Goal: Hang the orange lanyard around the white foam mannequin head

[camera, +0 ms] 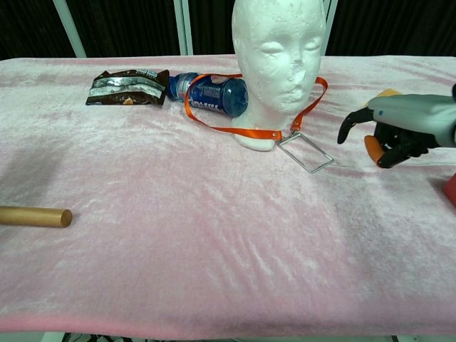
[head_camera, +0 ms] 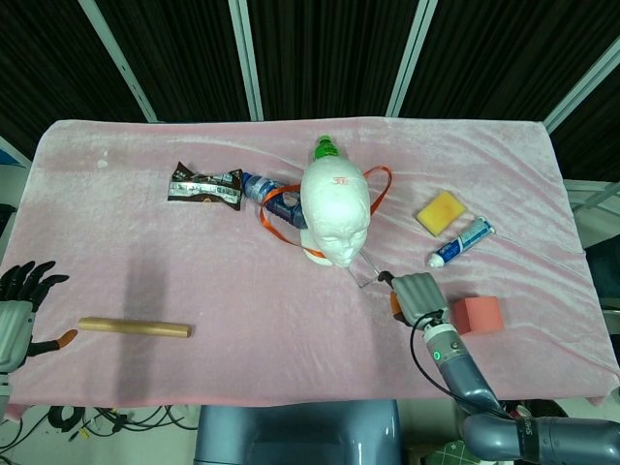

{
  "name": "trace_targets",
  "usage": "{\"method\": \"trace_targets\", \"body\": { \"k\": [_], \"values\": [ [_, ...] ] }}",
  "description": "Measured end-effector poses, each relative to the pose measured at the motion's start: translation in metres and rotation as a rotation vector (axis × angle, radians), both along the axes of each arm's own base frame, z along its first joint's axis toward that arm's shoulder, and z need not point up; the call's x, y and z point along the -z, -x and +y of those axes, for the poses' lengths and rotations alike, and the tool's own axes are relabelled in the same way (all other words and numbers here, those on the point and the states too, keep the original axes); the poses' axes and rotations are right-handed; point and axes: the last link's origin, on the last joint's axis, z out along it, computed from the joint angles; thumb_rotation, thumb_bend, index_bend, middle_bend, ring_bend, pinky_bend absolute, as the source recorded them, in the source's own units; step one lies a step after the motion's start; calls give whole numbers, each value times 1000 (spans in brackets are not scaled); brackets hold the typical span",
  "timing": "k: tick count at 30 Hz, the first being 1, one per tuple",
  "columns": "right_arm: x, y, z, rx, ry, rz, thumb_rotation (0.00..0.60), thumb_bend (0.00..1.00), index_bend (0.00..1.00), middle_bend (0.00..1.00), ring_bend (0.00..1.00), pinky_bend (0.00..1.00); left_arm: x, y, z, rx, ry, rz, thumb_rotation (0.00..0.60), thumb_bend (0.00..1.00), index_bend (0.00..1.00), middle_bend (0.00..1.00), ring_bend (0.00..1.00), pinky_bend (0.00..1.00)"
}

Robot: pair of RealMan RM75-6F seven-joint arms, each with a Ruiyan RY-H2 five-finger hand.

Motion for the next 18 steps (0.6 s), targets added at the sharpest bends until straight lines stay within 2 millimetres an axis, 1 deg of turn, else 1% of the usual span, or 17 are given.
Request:
{"method": "trace_targets", "body": {
  "k": [3,8,11,14,18],
  "values": [
    [10,-8,-2,-6,-15,9,600,839,224,924,900,806,1,1,0,-7,4,-8,600,43,226,108,0,0],
    [24,-21,-6,9,-37,5,600,854,221,929,908,810,-1,2,2,-15,-10,-6,600,42,226,108,0,0],
    [28,-29,-9,5,-28,5,600,855,221,931,909,814,-1,3,5,-24,-22,-10,600,42,226,108,0,0],
    [34,-33,-11,6,-26,20,600,856,221,931,909,814,-1,4,6,-27,-27,-6,600,43,226,108,0,0],
    [42,-33,-16,18,-25,42,600,855,225,930,909,814,-1,5,6,-25,-33,-3,600,44,226,108,0,0]
  ]
}}
